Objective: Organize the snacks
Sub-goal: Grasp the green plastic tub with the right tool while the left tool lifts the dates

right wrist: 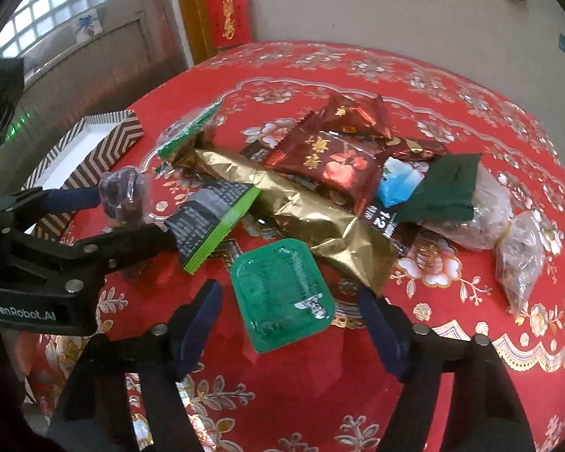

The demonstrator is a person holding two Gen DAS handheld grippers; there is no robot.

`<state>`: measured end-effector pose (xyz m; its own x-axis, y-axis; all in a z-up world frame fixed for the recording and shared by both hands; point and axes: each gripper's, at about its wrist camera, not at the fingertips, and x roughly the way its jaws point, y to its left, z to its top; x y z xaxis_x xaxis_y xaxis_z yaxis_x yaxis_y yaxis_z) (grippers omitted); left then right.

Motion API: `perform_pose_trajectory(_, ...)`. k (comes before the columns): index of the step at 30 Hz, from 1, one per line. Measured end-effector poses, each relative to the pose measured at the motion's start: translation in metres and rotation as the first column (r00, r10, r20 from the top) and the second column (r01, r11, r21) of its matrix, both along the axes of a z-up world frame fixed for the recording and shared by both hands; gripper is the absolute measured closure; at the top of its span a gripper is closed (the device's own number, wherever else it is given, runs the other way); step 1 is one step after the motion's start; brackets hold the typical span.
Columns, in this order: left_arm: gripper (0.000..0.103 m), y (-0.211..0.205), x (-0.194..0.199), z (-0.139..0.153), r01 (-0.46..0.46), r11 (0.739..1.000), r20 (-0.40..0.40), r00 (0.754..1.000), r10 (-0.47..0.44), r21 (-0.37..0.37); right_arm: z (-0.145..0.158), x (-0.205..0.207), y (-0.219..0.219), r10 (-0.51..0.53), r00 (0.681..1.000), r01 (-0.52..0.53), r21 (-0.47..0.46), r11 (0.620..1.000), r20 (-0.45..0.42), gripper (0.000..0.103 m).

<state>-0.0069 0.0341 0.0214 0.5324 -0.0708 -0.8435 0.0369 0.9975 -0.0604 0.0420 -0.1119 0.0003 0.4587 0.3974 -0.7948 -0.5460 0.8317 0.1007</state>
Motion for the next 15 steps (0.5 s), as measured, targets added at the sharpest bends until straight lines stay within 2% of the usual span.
perform_pose_trajectory(2,0.000,-0.001,0.000,0.000,-0.004,1.000,0.003,1.000,0.004,0.006,0.000,-0.002,0.003,0.003,1.000,-0.002,-0.022,1.000,0.011,0.040)
perform_pose_trajectory(3,0.000,0.000,0.000,0.000,-0.008,1.000,0.005,1.000,0.008,0.008,0.000,-0.003,0.004,-0.001,1.000,0.001,-0.030,1.000,0.016,0.050)
perform_pose_trajectory(4,0.000,0.000,0.000,0.000,-0.012,1.000,0.005,1.000,0.012,0.005,0.001,-0.004,0.004,-0.001,1.000,0.001,-0.028,1.000,0.014,0.052)
perform_pose_trajectory(10,0.001,0.005,0.000,0.002,-0.029,0.999,0.011,1.000,0.029,-0.016,0.002,-0.010,0.001,-0.008,1.000,0.008,-0.002,1.000,0.007,0.057)
perform_pose_trajectory(11,0.004,0.005,-0.001,0.003,-0.031,0.999,0.014,0.999,0.031,-0.022,0.002,-0.012,0.000,-0.013,1.000,0.013,0.004,1.000,0.005,0.058)
perform_pose_trajectory(13,0.021,0.006,0.000,0.002,-0.029,0.999,0.007,1.000,0.029,-0.034,0.002,-0.015,-0.002,-0.028,1.000,0.028,0.018,0.999,0.001,0.058)
perform_pose_trajectory(15,0.033,0.006,0.001,-0.001,-0.011,0.999,-0.014,1.000,0.010,-0.040,0.002,-0.019,-0.005,-0.037,0.999,0.037,0.030,0.999,-0.002,0.058)
